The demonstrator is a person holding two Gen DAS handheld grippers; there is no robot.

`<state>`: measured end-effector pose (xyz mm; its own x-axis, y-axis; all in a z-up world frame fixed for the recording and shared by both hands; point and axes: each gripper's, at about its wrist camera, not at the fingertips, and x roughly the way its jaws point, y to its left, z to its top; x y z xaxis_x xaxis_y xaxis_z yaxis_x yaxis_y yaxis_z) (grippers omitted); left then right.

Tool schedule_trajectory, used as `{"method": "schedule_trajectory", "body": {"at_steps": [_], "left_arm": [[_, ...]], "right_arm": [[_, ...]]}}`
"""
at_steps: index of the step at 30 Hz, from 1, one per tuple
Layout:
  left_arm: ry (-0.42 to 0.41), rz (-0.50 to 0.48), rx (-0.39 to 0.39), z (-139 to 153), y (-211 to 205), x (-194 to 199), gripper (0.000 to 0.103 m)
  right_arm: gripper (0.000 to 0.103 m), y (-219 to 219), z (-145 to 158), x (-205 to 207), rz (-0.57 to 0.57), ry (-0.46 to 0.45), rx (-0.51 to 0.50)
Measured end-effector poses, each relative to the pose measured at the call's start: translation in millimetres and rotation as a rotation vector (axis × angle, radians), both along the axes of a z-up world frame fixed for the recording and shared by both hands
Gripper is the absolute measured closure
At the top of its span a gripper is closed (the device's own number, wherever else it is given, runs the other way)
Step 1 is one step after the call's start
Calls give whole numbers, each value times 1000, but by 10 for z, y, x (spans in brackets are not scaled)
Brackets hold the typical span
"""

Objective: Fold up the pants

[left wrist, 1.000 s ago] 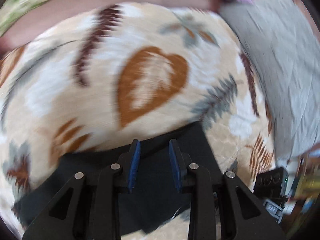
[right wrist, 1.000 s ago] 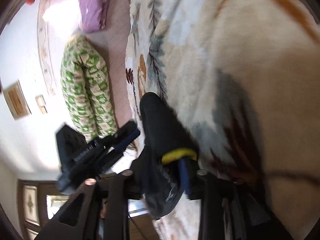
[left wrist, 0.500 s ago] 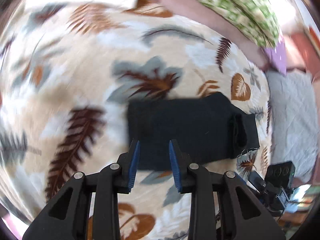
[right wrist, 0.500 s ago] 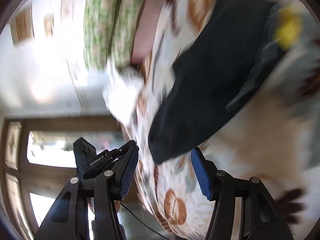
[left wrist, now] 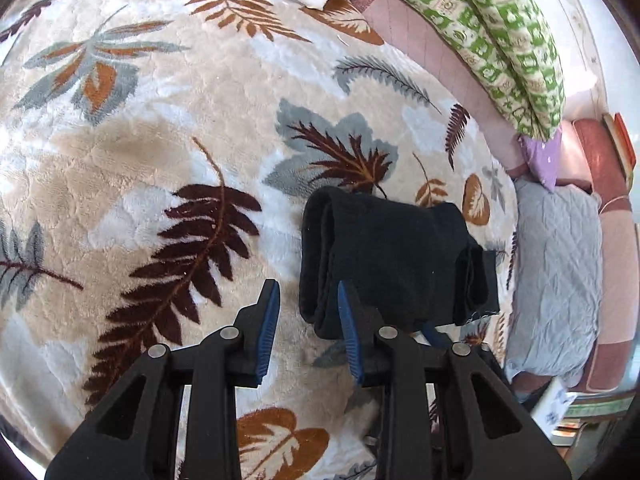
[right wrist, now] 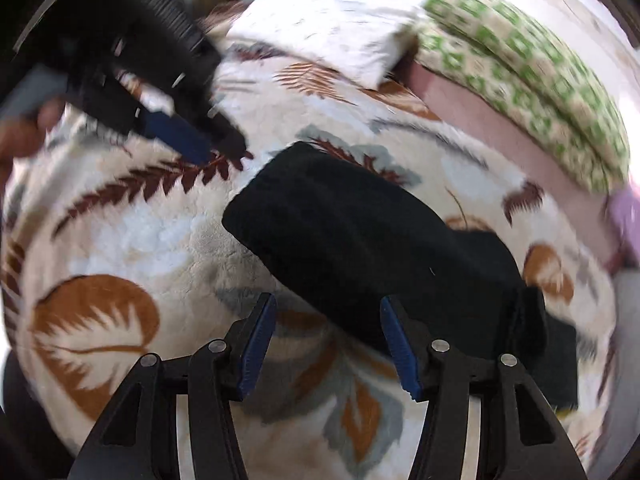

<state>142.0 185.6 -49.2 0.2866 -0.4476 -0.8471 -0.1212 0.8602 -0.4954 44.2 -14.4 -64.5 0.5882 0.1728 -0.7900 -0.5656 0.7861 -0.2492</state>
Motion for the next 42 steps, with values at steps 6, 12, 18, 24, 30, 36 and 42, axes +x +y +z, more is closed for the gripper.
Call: {"method": "schedule_trajectory", "body": {"at_steps": [6, 12, 18, 24, 30, 36, 42], "left_arm": [[-10, 16, -8, -25, 167, 28, 75], [16, 13, -25, -141, 208, 66, 75], [43, 29, -190, -330, 127, 169, 75], [26, 162, -518, -638, 127, 162, 75], [13, 277, -734, -875, 205, 43, 74], [-20, 261, -755, -919, 245, -51, 74], [-118, 236, -908, -958, 205, -104, 74]], "right_arm": [[47, 359, -287, 165, 77, -26, -140], [84, 366, -322, 433, 49, -30, -93], [93, 101, -97, 415, 25, -65, 44], [93, -40, -23, 398, 19, -49, 129], [93, -62, -35, 429, 7, -22, 167], [93, -64, -66, 420, 7, -5, 179], [93, -54, -107, 438, -1, 13, 178]]}}
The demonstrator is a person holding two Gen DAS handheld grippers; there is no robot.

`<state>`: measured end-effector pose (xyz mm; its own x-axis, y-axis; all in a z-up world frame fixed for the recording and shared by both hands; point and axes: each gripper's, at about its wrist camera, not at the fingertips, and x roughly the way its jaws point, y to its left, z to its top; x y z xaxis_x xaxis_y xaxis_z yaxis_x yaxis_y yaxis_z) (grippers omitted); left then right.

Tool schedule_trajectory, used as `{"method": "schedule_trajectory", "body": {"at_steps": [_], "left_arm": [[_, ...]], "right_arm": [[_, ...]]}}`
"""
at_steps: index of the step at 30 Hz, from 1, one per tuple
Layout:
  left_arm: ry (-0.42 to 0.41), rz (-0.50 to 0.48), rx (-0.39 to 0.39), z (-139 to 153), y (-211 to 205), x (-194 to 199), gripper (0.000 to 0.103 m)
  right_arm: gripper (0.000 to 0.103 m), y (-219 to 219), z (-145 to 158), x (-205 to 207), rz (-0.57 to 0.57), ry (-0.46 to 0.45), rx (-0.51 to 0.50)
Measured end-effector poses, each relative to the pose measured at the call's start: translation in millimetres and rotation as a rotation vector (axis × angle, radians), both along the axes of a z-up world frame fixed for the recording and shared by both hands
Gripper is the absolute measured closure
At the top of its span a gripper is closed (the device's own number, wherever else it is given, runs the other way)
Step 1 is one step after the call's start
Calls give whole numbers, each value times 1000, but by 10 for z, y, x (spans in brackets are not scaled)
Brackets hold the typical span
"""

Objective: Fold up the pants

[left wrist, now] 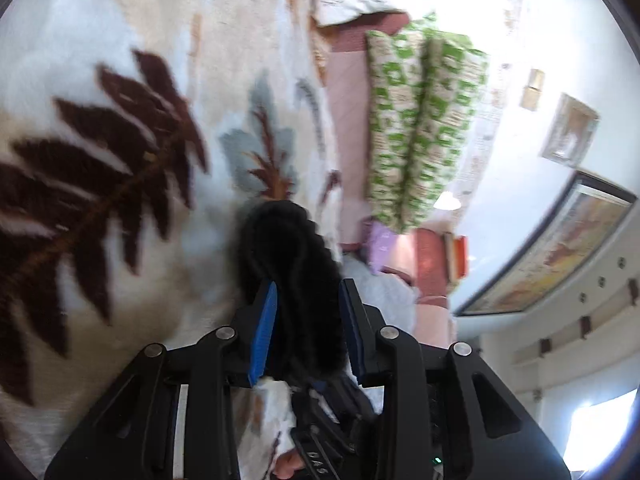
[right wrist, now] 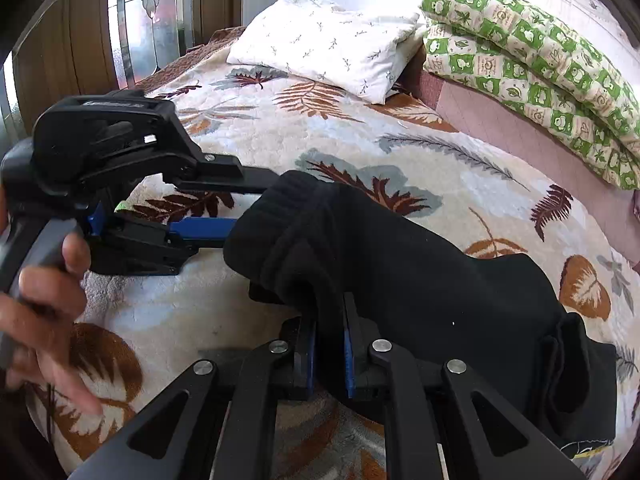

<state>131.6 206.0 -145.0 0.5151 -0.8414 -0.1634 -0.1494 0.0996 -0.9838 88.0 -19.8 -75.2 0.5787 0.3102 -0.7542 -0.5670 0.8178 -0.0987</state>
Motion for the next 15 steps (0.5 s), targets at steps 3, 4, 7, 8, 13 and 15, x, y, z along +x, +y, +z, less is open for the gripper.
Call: {"method": "schedule_trajectory", "body": {"at_steps": [3, 4, 7, 8, 13, 15], "left_arm": [[-41, -17, 10, 107, -53, 33, 74], [-65, -19, 38, 161, -60, 24, 74], [-35, -33, 193, 223, -86, 38, 74], [-12, -48, 193, 188, -87, 39, 74], [85, -25, 187, 100, -1, -35, 74], [92, 3, 211, 103, 14, -43, 74]], "right_arm": [[93, -20, -8, 27, -6, 18, 8], [93, -21, -10, 31, -8, 20, 9], [93, -16, -9, 32, -6, 20, 7], [93, -12, -11, 29, -6, 21, 7], [93, -19, -7, 35, -1, 26, 9], [93, -16, -9, 33, 2, 25, 8]]}}
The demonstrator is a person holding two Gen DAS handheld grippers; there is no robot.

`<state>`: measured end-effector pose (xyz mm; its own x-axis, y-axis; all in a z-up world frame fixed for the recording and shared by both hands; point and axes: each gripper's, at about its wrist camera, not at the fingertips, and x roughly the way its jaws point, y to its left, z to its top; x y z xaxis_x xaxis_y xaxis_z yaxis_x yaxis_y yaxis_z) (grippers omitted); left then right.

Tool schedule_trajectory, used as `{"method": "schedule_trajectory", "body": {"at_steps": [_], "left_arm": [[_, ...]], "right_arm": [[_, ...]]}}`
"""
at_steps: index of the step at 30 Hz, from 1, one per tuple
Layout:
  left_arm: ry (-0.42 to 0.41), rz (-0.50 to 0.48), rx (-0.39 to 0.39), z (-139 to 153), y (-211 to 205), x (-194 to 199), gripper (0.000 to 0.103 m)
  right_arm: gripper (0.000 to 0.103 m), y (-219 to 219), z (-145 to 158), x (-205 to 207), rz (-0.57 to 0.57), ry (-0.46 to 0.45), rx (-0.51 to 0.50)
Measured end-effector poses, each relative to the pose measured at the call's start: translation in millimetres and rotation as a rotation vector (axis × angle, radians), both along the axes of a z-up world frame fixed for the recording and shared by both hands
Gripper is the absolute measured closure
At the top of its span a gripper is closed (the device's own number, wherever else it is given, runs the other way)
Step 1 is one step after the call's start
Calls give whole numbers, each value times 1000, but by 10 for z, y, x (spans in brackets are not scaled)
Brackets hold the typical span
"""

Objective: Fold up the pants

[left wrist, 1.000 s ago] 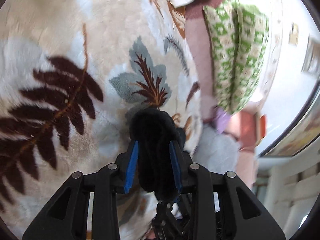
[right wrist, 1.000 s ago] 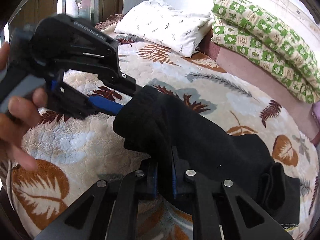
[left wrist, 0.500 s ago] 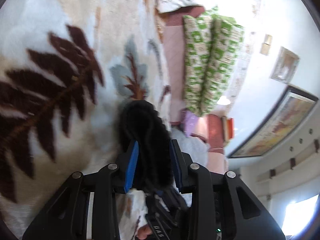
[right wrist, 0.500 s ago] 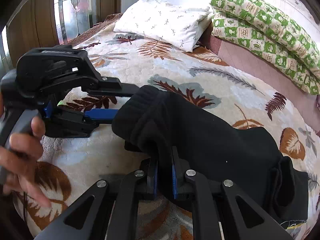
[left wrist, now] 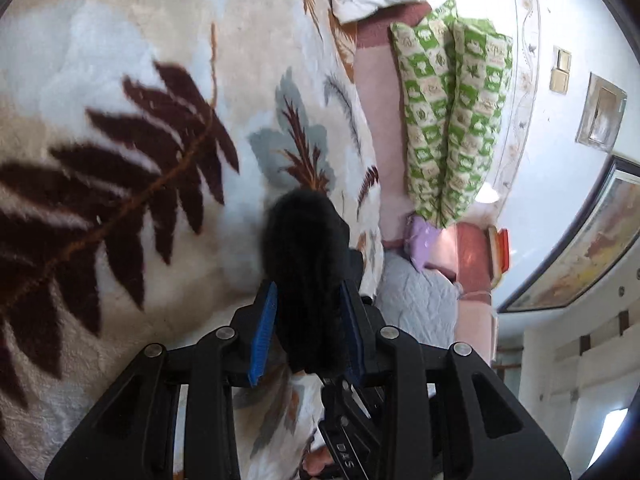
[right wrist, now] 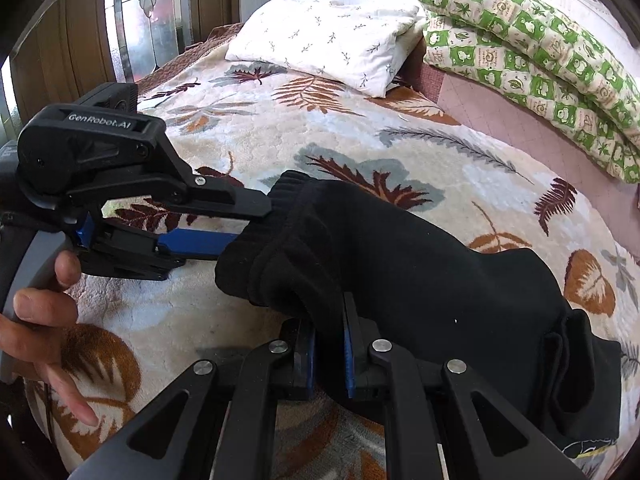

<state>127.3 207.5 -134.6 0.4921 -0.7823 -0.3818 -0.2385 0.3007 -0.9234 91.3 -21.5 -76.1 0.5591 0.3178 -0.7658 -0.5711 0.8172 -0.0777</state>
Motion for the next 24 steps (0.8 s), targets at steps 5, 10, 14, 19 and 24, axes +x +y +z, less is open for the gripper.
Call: {"method": "schedule_trajectory", "body": {"at_steps": [5, 10, 14, 19, 24], "left_arm": [[-6, 28, -70, -81, -18, 77, 74], [0, -15, -24, -49, -124, 181, 73], [47, -29, -1, -39, -18, 43, 73], [88, 3, 34, -52, -51, 55, 71], [40, 27, -120, -102, -183, 162, 61]], "right_arm": [[93, -13, 1, 6, 2, 6, 9], [93, -36, -11, 23, -4, 19, 20], [93, -53, 4, 24, 3, 24, 26], [93, -46, -14, 26, -5, 28, 32], [93, -95, 31, 51, -20, 25, 54]]}}
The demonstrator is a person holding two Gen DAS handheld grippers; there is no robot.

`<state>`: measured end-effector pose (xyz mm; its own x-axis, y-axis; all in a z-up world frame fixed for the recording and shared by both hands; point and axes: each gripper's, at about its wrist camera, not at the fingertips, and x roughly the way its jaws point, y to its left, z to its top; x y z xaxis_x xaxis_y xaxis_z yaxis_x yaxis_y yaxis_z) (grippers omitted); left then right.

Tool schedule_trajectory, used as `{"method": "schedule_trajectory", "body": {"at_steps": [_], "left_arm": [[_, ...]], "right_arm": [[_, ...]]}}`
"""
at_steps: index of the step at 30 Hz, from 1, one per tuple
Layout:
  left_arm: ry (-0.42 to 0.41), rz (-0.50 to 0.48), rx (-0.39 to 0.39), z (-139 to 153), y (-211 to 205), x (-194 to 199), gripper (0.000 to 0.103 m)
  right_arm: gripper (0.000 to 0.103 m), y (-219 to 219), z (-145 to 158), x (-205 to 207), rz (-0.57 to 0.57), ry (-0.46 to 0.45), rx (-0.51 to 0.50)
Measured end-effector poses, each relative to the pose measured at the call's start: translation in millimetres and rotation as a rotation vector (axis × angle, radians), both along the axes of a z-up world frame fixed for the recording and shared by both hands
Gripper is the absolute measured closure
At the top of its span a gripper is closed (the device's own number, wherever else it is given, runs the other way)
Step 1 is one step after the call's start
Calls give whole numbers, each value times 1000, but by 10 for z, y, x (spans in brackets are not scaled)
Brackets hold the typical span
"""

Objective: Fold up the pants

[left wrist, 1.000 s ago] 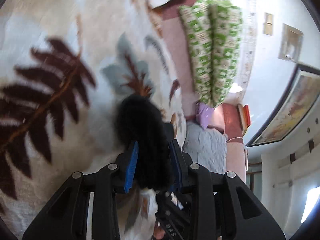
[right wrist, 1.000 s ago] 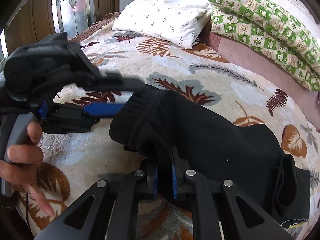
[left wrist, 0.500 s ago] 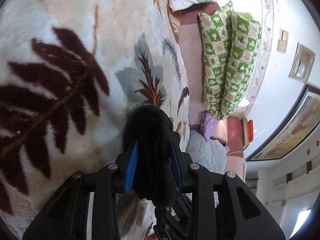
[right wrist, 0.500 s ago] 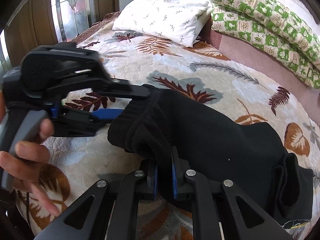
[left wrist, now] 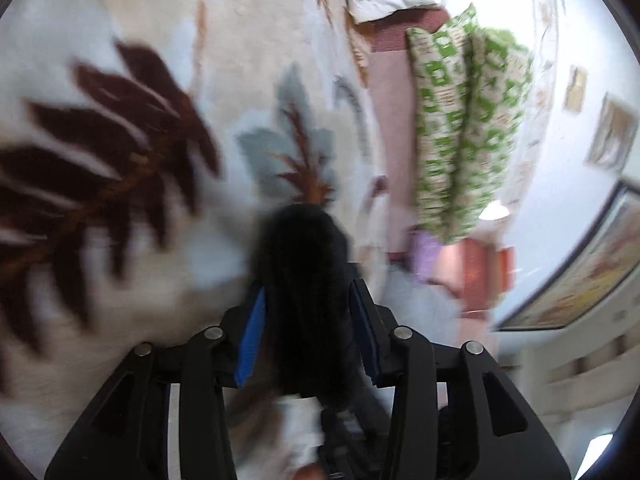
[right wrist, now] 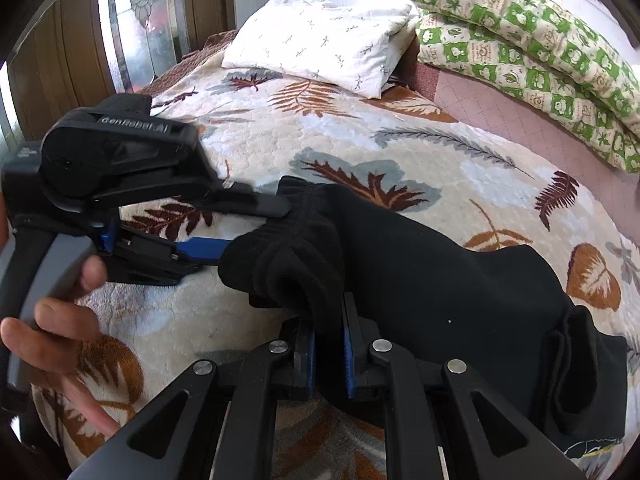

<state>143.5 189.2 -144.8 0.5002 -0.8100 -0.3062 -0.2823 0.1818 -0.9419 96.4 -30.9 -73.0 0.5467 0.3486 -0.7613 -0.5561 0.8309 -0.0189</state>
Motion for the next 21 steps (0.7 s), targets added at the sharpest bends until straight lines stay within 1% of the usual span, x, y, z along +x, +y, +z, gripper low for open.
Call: {"method": "schedule_trajectory", "body": {"at_steps": [1, 2, 4, 7, 9, 11, 12, 13, 14, 15, 16, 18, 21], "left_arm": [[-7, 4, -50, -34, -18, 13, 59], [-14, 5, -69, -61, -42, 31, 57], [-16, -10, -45, -66, -90, 63, 57], [-11, -50, 17, 25, -158, 118, 57], [30, -49, 33, 29, -148, 145, 57], [82, -17, 9, -11, -122, 150, 59], [107, -5, 12, -17, -118, 153, 65], [120, -1, 21, -11, -123, 157, 70], [118, -13, 58, 24, -144, 169, 77], [110, -27, 94, 70, -168, 171, 80], [102, -31, 109, 111, -184, 160, 82], [89, -36, 111, 213, -223, 143, 84], [72, -40, 127, 420, -320, 133, 84]], "right_arm": [[93, -18, 8, 7, -5, 6, 9], [93, -29, 14, 6, -8, 6, 12], [93, -38, 20, 0, -6, 7, 10], [93, -28, 13, 15, -5, 13, 9], [93, -26, -8, 32, -13, 21, 12], [90, -27, -57, 57, -22, 42, 29], [89, -18, -82, 66, -25, 53, 32], [91, -5, -100, 70, -28, 58, 33], [91, -3, -104, 65, -31, 56, 36], [92, -10, -95, 59, -36, 53, 45], [93, -40, -77, 61, -46, 58, 66], [93, -117, -45, 69, -63, 75, 113], [93, -254, 43, 66, -89, 92, 195]]}}
